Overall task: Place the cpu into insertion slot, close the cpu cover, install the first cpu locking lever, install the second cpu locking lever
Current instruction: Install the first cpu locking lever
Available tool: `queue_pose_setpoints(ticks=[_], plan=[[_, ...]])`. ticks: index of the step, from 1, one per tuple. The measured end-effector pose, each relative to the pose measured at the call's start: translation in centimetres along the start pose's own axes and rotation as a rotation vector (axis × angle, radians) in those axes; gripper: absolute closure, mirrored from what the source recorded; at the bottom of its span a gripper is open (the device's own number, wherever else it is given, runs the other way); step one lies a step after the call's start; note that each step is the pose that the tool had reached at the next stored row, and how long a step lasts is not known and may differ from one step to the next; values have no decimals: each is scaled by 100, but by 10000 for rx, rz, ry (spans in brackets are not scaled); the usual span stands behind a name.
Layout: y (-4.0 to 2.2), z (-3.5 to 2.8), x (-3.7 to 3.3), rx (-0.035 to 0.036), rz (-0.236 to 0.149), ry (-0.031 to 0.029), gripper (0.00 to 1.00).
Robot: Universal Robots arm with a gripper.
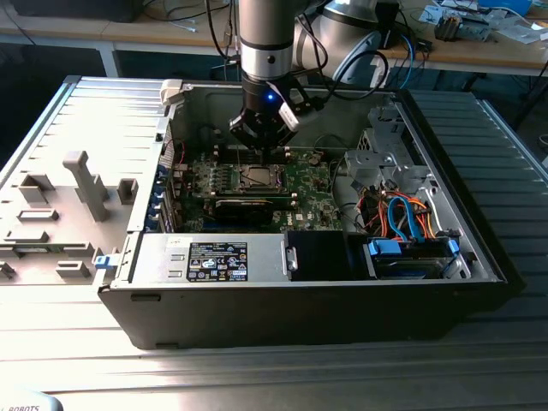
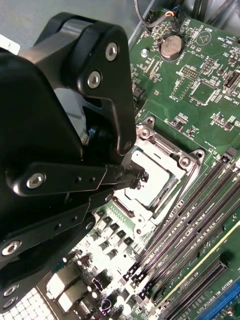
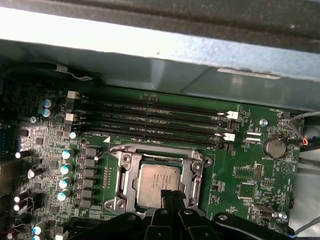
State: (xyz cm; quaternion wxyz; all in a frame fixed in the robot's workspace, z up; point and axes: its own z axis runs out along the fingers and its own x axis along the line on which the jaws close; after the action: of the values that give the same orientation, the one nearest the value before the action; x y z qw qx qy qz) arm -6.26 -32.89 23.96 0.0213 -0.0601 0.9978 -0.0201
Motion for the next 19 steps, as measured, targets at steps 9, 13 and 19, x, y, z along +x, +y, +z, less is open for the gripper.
queue_pose_setpoints(ticks=[9,13,19], plan=[[0,-6,0,4,102,5,89],[-1,-18,-1,12,101,8,89],[1,-70,-3,15,102,6,89]])
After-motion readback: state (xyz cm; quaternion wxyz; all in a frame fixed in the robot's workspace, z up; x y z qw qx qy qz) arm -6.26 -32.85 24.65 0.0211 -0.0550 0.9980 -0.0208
